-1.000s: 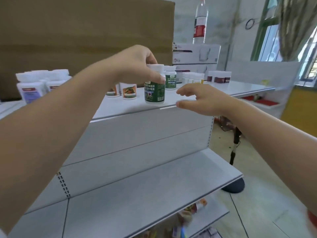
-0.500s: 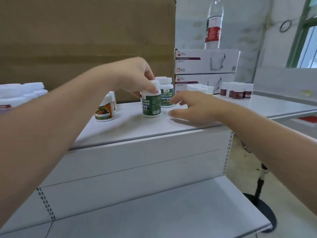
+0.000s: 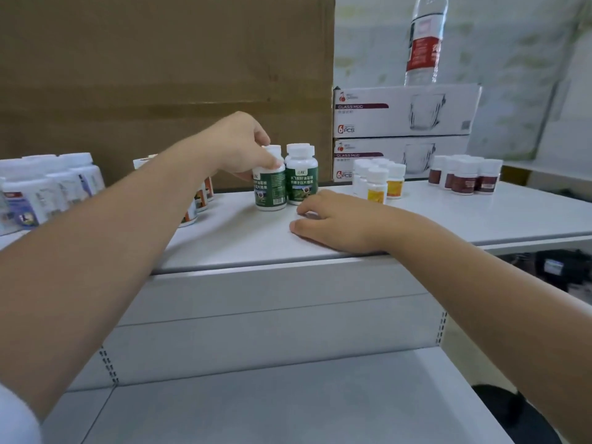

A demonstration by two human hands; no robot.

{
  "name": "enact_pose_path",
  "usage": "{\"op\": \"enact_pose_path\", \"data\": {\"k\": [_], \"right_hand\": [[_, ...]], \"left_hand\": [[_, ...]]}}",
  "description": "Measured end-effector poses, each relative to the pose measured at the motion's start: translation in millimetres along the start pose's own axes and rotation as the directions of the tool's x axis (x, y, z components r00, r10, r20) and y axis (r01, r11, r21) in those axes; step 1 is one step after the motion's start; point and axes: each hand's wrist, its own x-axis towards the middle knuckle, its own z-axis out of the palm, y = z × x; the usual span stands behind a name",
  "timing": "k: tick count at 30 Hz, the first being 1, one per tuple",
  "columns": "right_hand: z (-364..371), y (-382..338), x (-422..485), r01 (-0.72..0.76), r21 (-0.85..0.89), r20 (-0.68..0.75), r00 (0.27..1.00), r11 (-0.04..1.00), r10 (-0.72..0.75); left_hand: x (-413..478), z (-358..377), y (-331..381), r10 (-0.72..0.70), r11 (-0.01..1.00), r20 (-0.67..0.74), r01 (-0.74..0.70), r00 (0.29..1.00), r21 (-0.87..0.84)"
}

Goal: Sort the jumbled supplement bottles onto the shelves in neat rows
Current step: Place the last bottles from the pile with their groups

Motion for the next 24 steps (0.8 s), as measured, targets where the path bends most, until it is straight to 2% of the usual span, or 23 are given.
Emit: {"op": "enact_pose_path", "data": {"k": [8, 11, 14, 20, 24], "right_hand": [[0, 0, -1, 0.004, -0.013, 0.015, 1.000, 1.000, -0.004], [-3, -2, -4, 0.002, -0.027, -0.002, 1.000, 1.000, -0.002], [-9, 1, -12, 0.025, -0.068, -0.088, 0.996, 0.997, -0.031], [-32, 47, -45, 0.007, -0.071, -0.163, 0.987, 0.997, -0.019], [-49, 103, -75, -0.031, -0.084, -0.162, 0.987, 0.996, 0.017]], "left_hand": [[1, 2, -11, 0.004, 0.997, -0.099, 0.003, 0.995, 0.076], [-5, -9, -5, 0.009, 0.966, -0.069, 0.010, 0.998, 0.259], [-24, -24, 8, 0.029, 0.911, -0.068, 0.002, 0.997, 0.412], [-58, 2, 48, 0.025, 0.913, 0.169, -0.091, 0.985, 0.398], [-58, 49, 80, 0.029, 0.924, 0.219, -0.109, 0.975, 0.367]]}}
